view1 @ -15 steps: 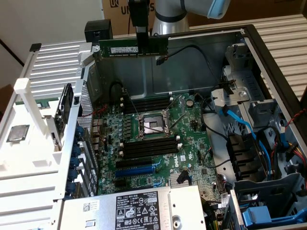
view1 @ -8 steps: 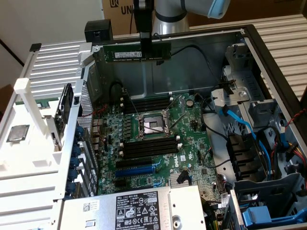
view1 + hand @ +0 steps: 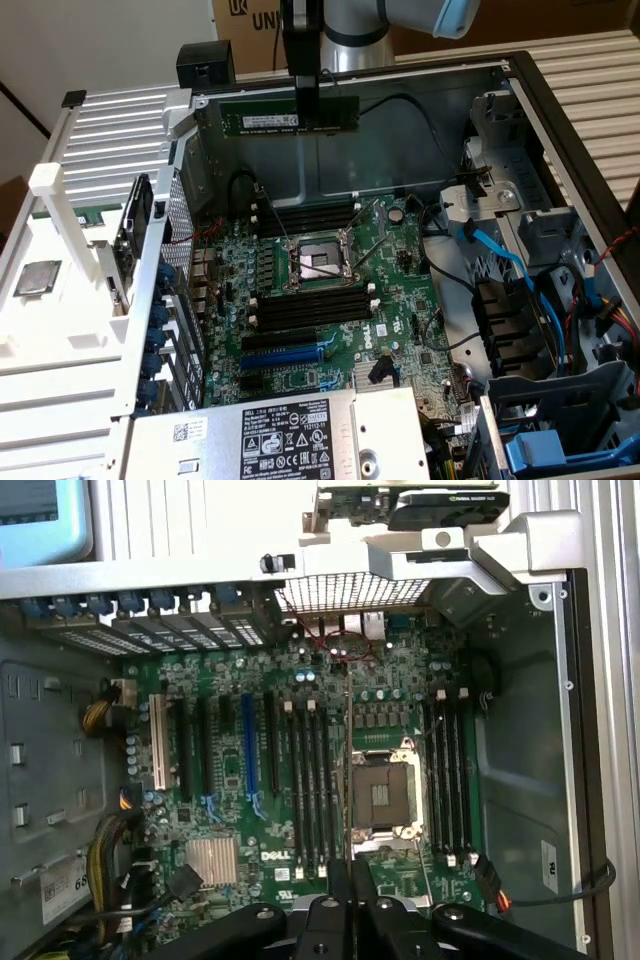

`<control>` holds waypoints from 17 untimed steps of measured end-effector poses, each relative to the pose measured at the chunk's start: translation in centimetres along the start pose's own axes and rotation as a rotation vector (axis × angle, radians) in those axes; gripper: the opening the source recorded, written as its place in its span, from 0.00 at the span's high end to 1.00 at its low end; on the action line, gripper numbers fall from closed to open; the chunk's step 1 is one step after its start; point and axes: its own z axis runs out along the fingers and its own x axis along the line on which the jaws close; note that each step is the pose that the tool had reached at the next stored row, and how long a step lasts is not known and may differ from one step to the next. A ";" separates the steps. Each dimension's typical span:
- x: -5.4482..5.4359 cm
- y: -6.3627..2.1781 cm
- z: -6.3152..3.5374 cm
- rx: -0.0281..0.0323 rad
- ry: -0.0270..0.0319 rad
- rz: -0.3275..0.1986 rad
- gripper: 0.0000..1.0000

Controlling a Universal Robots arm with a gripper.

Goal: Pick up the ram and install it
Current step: 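Pick up the ram and move it above insertion slot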

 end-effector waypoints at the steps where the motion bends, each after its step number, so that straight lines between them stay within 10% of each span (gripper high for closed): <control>1: 0.0 -0.07 0.02 0.0000 0.0000 0.000 0.88; 17: -0.1 -0.49 1.14 -0.0001 0.0001 0.000 0.88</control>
